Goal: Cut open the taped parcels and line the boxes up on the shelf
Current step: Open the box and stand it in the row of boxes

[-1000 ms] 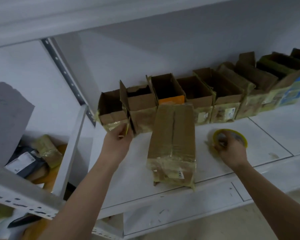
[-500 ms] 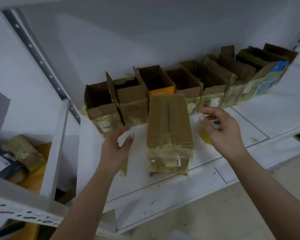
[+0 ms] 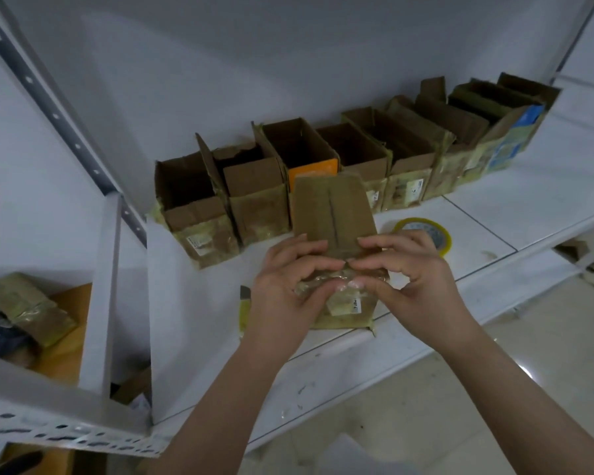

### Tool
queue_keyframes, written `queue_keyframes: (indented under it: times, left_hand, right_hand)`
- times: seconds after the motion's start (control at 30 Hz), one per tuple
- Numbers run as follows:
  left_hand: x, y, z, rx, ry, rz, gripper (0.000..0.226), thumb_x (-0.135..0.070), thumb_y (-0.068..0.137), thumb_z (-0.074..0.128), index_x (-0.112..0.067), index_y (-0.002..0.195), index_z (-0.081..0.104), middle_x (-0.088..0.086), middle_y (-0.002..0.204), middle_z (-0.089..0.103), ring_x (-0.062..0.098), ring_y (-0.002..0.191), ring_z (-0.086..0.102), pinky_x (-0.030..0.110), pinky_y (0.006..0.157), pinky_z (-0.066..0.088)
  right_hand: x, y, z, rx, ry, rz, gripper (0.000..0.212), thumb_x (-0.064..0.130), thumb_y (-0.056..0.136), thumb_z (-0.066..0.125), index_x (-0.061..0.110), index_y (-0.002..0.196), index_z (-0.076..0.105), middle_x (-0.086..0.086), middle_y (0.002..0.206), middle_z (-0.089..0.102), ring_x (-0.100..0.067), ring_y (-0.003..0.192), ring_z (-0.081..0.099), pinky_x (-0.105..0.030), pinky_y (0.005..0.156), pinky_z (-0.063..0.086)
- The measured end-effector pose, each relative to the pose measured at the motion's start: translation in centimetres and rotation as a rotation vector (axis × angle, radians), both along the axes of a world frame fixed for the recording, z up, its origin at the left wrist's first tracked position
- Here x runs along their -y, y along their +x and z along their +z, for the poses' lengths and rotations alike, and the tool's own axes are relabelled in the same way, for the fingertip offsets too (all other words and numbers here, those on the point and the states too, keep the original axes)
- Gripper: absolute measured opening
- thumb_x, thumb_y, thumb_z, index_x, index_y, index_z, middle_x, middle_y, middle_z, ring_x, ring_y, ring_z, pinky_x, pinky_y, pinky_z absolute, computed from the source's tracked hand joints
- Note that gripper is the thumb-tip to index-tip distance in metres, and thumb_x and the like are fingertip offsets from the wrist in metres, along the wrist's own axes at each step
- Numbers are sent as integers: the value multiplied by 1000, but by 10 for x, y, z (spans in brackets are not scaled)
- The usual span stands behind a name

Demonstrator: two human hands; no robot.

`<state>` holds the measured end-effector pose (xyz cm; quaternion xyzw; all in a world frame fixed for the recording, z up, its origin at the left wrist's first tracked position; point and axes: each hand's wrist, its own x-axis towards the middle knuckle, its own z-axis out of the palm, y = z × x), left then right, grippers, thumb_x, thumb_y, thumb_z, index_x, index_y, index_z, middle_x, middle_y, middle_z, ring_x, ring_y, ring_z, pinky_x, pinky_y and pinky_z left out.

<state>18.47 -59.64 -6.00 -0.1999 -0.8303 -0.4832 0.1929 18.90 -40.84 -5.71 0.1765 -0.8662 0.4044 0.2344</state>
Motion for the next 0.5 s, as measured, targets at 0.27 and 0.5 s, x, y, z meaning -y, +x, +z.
queue_keyframes:
  times: [0.27, 0.5]
  left_hand:
    - [-6, -2, -18, -229, 11, 34, 12, -12, 80, 75, -6, 90, 77, -2, 101, 72, 20, 115, 60, 23, 101, 46]
    - [-5, -5, -18, -237, 13, 9, 10, -10, 81, 75, -6, 90, 76, -1, 99, 72, 20, 112, 62, 25, 99, 47]
  right_hand:
    - [4, -5, -15, -271, 107, 4, 19, 26, 84, 70, 9, 86, 78, -2, 102, 72, -27, 94, 57, -28, 86, 46]
    - [6, -4, -16, -258, 64, 15, 20, 24, 86, 67, 7, 87, 77, -2, 99, 72, -24, 96, 57, -24, 90, 44]
